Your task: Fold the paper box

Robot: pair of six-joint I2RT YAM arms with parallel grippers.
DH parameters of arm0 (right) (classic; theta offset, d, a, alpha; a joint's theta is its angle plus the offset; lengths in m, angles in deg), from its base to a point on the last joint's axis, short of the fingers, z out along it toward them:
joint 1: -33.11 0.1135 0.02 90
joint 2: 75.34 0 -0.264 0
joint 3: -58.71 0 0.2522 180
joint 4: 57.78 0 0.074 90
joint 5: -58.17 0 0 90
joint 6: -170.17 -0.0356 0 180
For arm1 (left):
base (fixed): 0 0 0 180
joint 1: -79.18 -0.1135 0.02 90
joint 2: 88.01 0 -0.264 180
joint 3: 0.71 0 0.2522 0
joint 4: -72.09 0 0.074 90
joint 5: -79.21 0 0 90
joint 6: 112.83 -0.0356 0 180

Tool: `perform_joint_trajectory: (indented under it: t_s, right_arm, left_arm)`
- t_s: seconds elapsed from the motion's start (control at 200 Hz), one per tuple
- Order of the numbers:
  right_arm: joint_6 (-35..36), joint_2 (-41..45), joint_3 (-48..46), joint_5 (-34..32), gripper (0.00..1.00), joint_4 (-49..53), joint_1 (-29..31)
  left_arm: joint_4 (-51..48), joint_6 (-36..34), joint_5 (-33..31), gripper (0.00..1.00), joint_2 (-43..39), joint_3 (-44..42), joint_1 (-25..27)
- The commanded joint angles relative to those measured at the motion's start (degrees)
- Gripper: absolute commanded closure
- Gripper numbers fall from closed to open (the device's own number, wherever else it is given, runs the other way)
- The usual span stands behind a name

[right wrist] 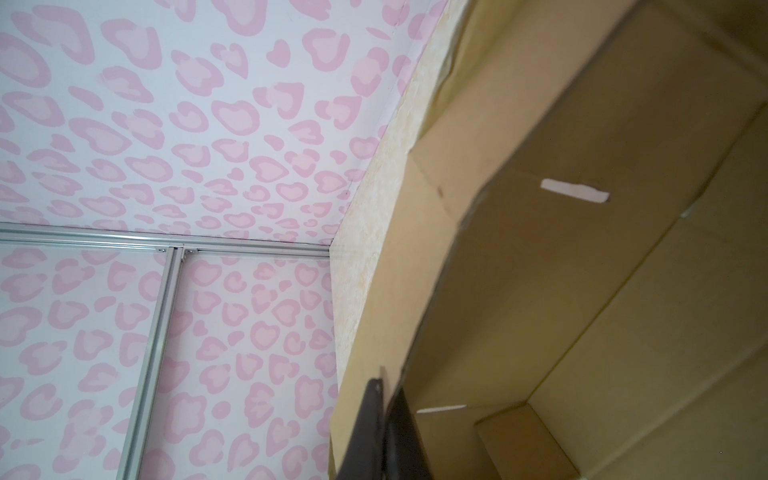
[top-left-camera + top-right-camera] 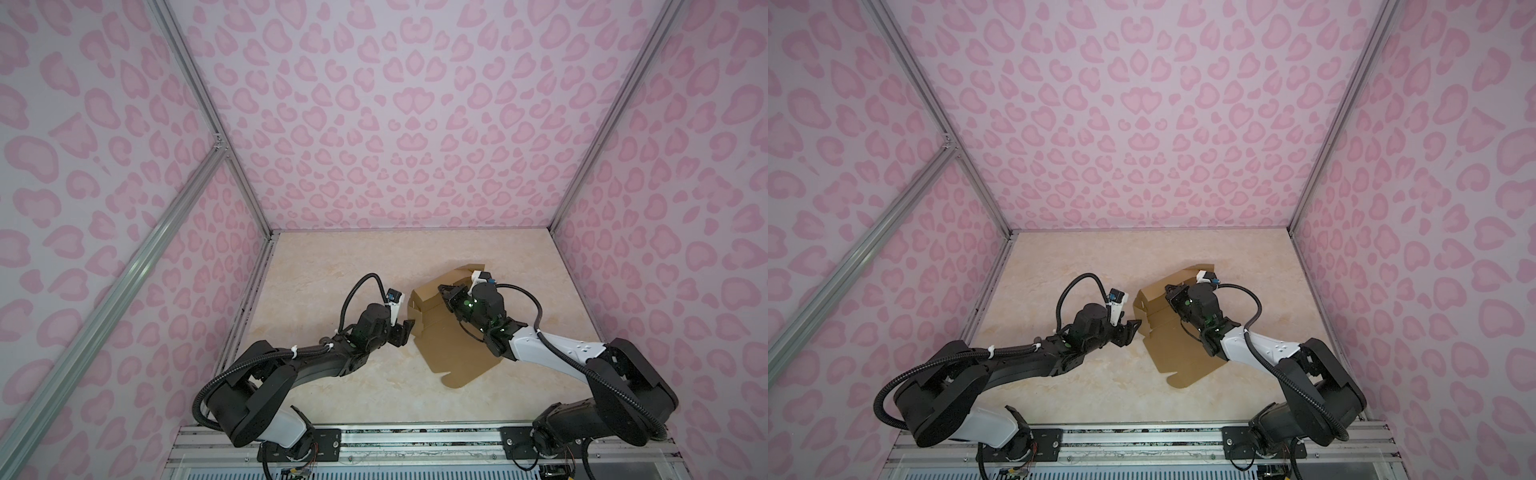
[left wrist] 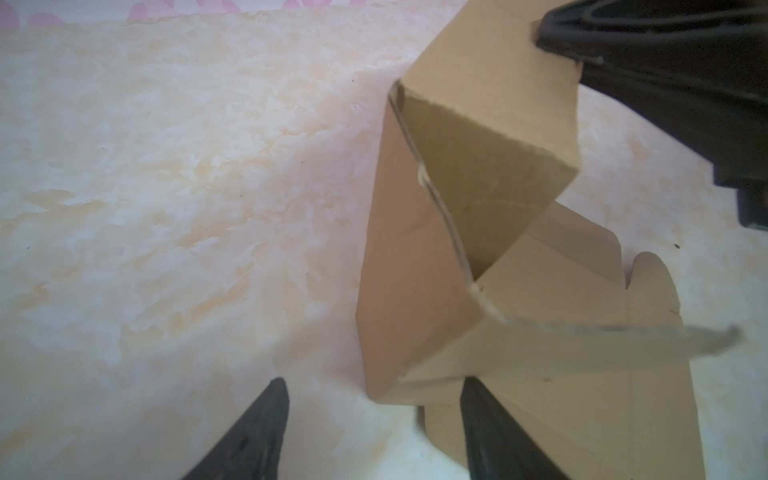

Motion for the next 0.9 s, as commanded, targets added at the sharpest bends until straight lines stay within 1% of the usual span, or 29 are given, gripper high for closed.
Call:
perform_joint_trajectory:
  t_s: [0.0,0.21,0.56,0.635,0.755,0.9]
  right_arm:
    - [0.1,0.0,-0.4,-0.8,1.0,2.4,0.0]
    - [0.2,0.2,-0.4,-0.8,1.0,2.6,0.1]
    - [0.1,0.7,-0.5,-0.8,1.0,2.7,0.4]
    - [0.1,0.9,-0.6,-1.0,1.0,2.9,0.4]
    - [0.1,1.2,-0.6,-1.2,1.0,3.3,0.4]
    - [0.0,1.7,-0.9,-1.8,1.0,4.1,0.7]
  left_arm:
    - [3.1,-0.7,1.3,0.31,-0.8,-0.1,0.0]
    - [3.5,-1.6,0.4,0.31,0.9,0.8,0.0]
    - [4.9,-0.6,2.1,0.32,3.2,2.9,0.1]
    - [4.9,-0.4,2.4,0.34,3.9,3.6,0.3]
    - [5.1,-0.1,1.9,0.35,5.1,4.5,0.8]
    - [5.1,0.0,-0.5,0.35,6.4,5.4,1.9]
